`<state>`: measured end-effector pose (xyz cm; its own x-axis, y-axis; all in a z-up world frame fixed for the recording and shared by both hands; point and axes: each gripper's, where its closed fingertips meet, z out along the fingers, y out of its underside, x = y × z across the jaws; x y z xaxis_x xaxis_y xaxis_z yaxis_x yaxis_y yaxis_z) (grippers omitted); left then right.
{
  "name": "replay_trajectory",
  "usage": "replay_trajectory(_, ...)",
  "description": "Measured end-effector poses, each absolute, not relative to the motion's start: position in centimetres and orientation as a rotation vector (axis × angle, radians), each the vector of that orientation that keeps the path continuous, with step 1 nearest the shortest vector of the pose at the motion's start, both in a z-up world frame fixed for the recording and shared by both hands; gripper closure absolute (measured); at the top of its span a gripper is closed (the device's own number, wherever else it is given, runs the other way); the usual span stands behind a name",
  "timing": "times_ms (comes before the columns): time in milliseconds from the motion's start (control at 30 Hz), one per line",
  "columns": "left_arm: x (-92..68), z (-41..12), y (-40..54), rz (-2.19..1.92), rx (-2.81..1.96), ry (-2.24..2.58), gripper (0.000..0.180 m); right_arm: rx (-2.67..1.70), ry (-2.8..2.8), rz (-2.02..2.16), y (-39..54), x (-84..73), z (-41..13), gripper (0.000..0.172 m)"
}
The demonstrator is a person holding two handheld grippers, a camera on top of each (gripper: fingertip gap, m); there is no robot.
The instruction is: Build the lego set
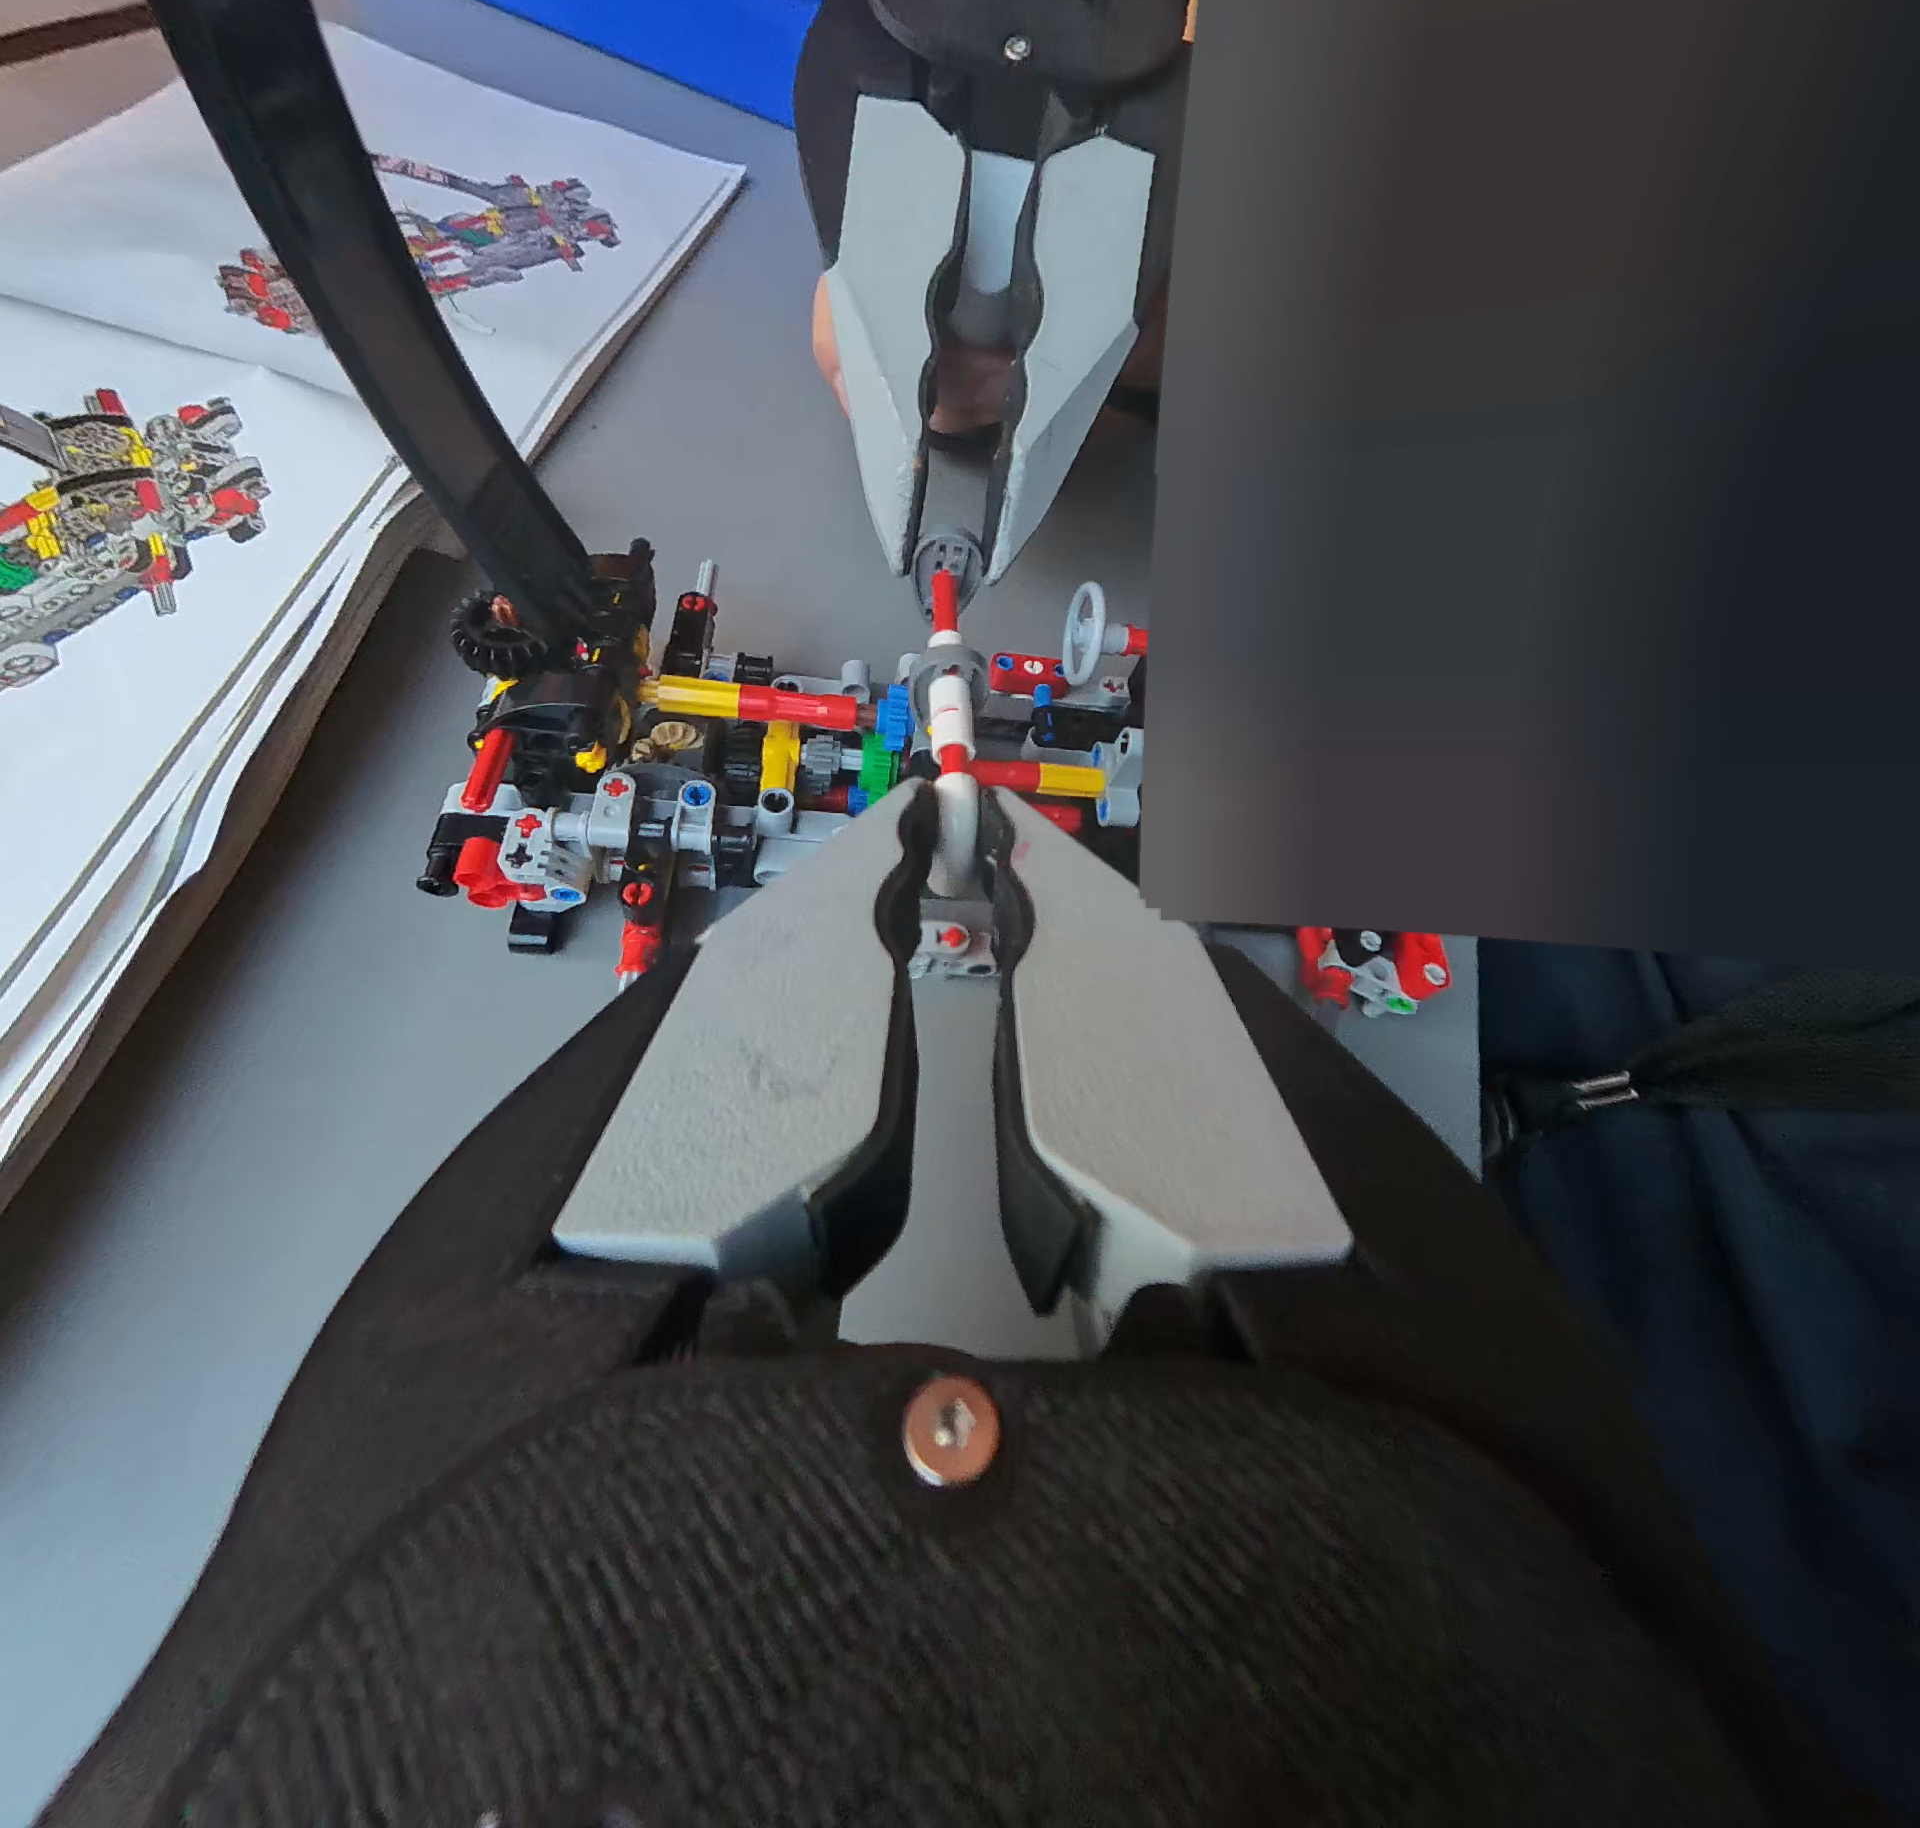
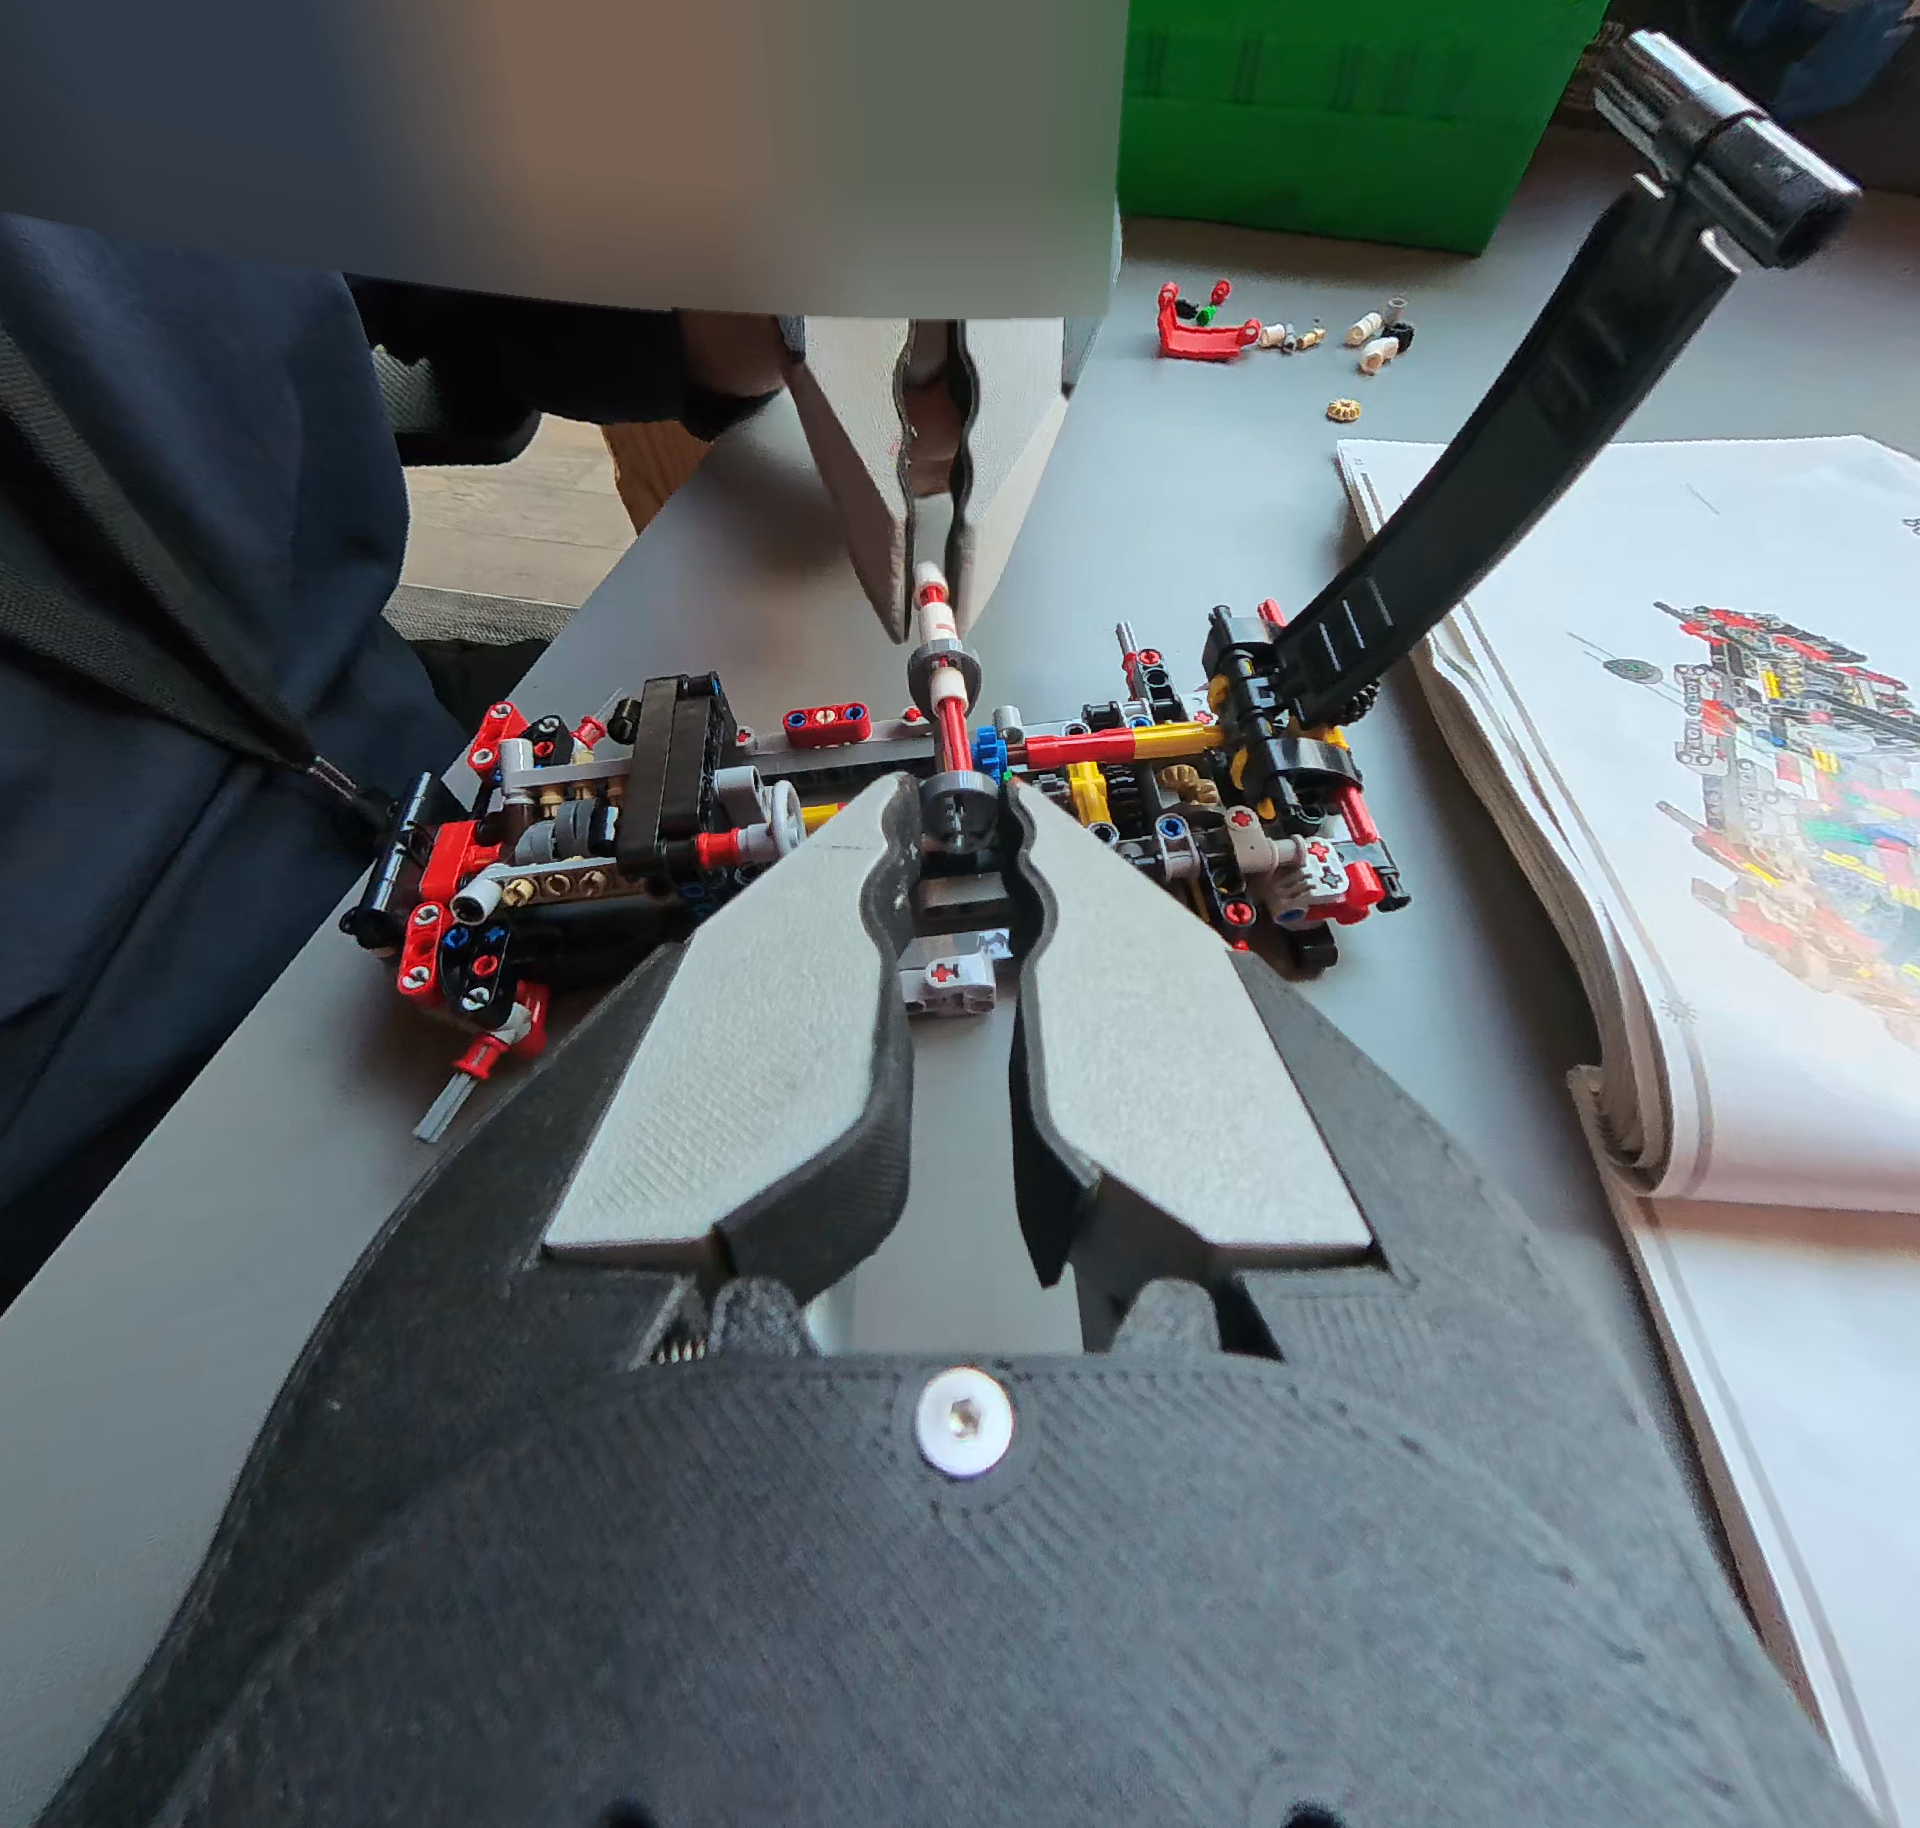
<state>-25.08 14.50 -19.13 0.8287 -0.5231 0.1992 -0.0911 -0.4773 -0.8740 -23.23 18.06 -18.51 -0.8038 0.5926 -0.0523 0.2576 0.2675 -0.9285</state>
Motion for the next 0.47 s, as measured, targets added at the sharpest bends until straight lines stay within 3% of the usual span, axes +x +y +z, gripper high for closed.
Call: replay_trajectory(467,-24.76,-19.12,15.03,-0.576,-1.979,0.461,0.175,-0.782,-2.234,1.601,18.31,-23.17,-18.55,0.159)
